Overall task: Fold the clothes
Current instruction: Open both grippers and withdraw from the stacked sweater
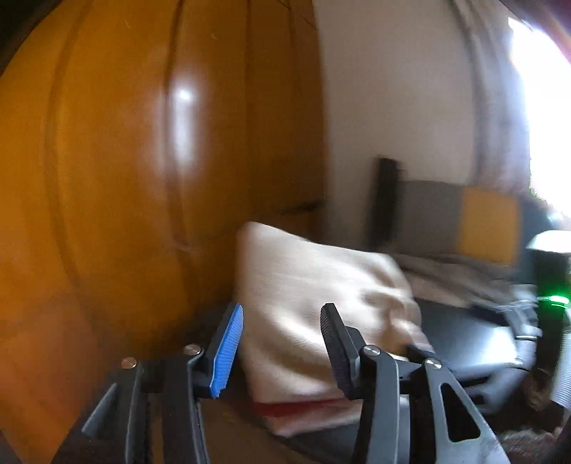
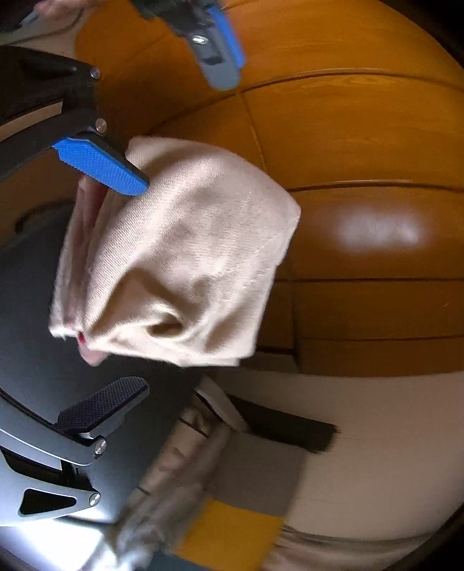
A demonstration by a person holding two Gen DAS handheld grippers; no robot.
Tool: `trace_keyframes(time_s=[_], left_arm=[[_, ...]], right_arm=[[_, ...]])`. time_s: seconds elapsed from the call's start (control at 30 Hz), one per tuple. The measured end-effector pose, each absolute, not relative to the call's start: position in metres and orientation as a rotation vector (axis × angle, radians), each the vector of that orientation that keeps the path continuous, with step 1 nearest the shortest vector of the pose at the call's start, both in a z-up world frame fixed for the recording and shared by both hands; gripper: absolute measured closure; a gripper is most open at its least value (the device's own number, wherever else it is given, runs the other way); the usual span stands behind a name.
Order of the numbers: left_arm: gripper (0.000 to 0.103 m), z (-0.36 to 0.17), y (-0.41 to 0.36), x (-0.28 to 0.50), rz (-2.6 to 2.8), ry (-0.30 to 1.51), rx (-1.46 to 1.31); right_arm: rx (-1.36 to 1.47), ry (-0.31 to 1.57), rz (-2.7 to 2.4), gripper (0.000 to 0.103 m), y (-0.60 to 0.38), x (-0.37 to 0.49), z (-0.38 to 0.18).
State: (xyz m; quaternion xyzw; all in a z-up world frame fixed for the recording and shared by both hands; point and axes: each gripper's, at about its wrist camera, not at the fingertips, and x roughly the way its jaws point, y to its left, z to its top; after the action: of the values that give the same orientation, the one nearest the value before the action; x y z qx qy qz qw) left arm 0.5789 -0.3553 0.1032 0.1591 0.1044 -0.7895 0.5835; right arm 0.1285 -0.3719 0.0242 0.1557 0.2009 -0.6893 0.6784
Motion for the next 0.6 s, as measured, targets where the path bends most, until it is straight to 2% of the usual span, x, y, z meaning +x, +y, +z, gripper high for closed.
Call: trace_keyframes(time_s=[0.1,0.27,0.6], left_arm=[[0.058,0.097,-0.363,0.582,-1.898,0.349,0.383],[0.058,0.087,-0.371,0.578,-1.903,0.411,0.441],[0.057,0.083,-0.380,0.571,-1.885,0.396,0.448]], right_arm=[[0.308,0.473,-1.550,0.000,-0.372,0.135,0.019],[0.315,0.501,-1.534,0.000,-0.361,0.139,0.008],[0.359,0.525,-1.526,0.000,-0.368,0.132,-0.007]])
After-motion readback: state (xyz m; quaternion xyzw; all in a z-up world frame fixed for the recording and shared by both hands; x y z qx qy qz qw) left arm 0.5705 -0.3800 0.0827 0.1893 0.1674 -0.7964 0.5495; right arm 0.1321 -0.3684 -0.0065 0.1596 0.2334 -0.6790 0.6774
